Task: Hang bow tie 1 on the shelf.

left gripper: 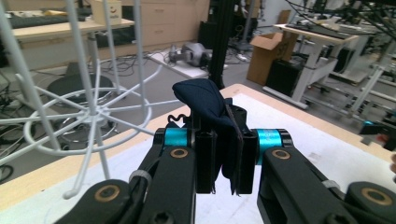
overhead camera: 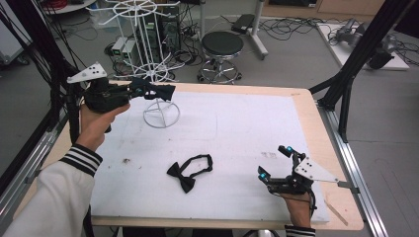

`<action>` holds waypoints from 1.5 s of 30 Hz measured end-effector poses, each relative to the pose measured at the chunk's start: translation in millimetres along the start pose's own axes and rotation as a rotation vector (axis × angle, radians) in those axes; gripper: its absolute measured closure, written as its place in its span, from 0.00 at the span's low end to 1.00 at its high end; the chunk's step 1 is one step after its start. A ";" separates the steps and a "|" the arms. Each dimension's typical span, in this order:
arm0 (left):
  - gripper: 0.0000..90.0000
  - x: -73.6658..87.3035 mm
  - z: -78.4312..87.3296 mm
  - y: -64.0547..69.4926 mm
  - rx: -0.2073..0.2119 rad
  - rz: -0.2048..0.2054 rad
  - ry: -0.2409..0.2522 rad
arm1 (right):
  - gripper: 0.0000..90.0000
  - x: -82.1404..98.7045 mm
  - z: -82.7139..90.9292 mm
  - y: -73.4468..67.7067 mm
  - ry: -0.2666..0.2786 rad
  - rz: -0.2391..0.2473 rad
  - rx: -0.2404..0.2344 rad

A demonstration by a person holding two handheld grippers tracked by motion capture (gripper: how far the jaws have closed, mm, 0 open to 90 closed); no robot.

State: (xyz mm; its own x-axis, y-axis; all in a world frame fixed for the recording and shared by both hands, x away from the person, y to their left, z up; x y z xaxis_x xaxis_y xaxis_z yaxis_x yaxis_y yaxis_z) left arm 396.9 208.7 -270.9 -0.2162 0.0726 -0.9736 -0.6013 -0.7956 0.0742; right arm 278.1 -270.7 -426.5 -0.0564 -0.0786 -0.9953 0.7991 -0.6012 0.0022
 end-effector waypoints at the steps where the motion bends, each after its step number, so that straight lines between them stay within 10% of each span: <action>1: 0.92 0.6 -1.1 -0.9 -0.007 0.002 -0.005 | 0.01 0.5 0.1 -0.3 -0.003 0.002 -0.001; 45: 0.78 0.9 -30.6 -4.5 -0.164 -0.026 -0.091 | 0.01 11.1 1.6 -2.9 -0.001 -0.019 0.002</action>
State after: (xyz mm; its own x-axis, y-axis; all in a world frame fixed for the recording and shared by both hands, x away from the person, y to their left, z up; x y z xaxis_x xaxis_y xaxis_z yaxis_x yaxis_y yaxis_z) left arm 423.0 194.0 -278.7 -0.2754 0.1423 -0.9507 -0.4759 -0.8795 0.0062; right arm 274.1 -271.1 -437.4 -0.0722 -0.0684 -0.9950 0.7965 -0.6044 -0.0163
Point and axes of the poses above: each handheld gripper's, and its own axes: z roughly backward along the jaws, x roughly out of its underside, y roughly to its right, the point moved 3 cm from there along -z, roughly forward along the jaws, and after that the axes turned 11 degrees about -x, right-handed, at the moved point
